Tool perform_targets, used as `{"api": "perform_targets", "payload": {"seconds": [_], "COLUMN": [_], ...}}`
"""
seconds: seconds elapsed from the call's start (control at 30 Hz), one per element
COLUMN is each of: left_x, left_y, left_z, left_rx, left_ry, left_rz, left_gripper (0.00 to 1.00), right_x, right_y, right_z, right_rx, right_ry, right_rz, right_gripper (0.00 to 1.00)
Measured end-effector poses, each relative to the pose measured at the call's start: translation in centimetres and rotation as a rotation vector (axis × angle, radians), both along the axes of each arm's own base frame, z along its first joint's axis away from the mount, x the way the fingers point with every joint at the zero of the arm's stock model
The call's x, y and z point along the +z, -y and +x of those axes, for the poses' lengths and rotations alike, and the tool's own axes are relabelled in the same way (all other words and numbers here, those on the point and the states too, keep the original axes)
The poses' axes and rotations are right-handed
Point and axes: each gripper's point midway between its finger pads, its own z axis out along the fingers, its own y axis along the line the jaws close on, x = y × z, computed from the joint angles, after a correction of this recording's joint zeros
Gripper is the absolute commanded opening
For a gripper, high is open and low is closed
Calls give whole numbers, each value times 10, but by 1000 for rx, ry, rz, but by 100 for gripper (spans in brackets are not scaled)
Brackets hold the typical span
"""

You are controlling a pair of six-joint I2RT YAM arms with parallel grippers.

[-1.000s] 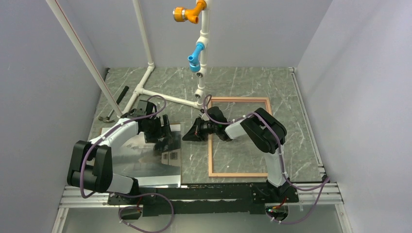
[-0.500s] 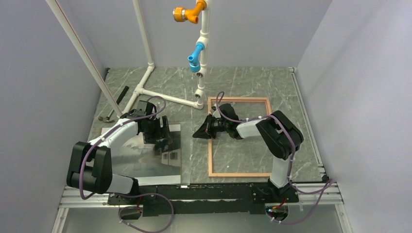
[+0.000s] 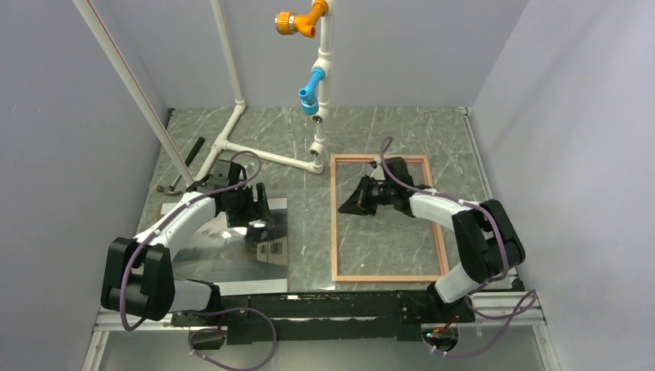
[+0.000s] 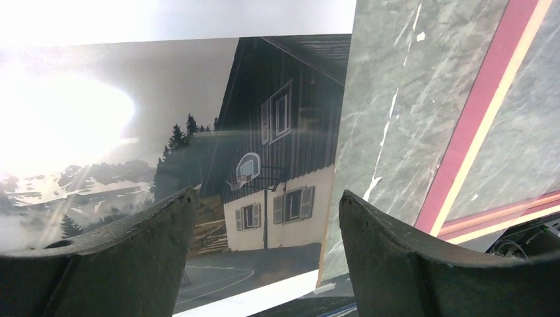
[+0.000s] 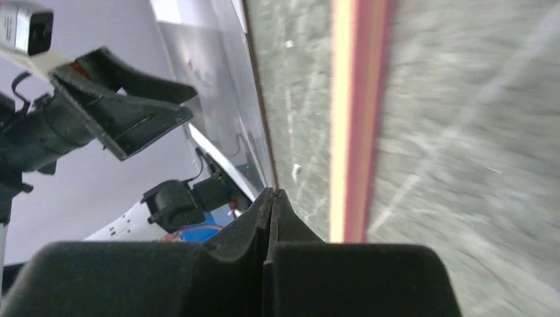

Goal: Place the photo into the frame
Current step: Move the photo frame item to the center of the board.

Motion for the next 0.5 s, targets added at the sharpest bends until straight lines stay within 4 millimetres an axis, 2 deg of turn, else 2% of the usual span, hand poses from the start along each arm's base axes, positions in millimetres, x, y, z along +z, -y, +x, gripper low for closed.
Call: {"api": "perform_targets", "payload": {"seconds": [0.07,0.17,0.27,0.37,0.5], "left_x": [3,5,5,5,4], "left_y": [0,0,0,0,-1], "left_z": [0,0,0,-1,-2], "left_rx": [-3,-9,-11,-14,-18], "left_ry": [9,19,19,20,17], "left_rz": [-1,-1,-3,-2,1], "left_gripper": [82,82,82,82,81], "right_x": [-2,-6,-12,-18,-17], "right_y": [23,60,91,112,121], "right_z": [4,9,12,9,7], "right_rx": [-37,-94,-150,-171,-149], "right_ry": [-1,-5,-6,-7,11], "right_rz": [-35,-98,-168,-244,-304], "right_gripper": [4,39,63,75,78]}}
